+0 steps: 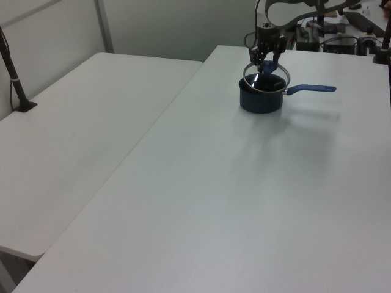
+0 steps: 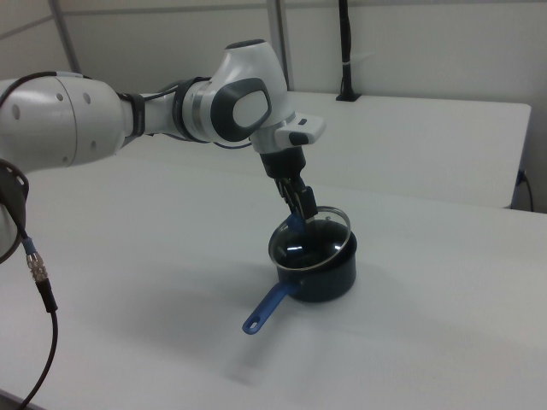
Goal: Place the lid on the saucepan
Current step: 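Lower the lid onto the saucepan rim, aligning it over the opening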
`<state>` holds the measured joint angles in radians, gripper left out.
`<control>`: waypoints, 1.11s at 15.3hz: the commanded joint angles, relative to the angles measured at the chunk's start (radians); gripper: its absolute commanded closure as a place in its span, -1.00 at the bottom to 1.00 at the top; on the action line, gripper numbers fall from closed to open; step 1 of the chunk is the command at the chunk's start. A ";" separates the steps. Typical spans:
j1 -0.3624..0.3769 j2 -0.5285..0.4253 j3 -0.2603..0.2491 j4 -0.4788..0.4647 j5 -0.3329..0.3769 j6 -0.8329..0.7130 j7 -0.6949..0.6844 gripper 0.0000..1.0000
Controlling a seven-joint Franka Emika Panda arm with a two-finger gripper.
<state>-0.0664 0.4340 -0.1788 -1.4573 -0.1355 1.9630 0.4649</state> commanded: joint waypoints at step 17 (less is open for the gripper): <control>0.005 0.023 -0.001 -0.002 0.020 0.051 0.035 0.29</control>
<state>-0.0706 0.4571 -0.1762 -1.4571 -0.1355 2.0168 0.4934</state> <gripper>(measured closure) 0.348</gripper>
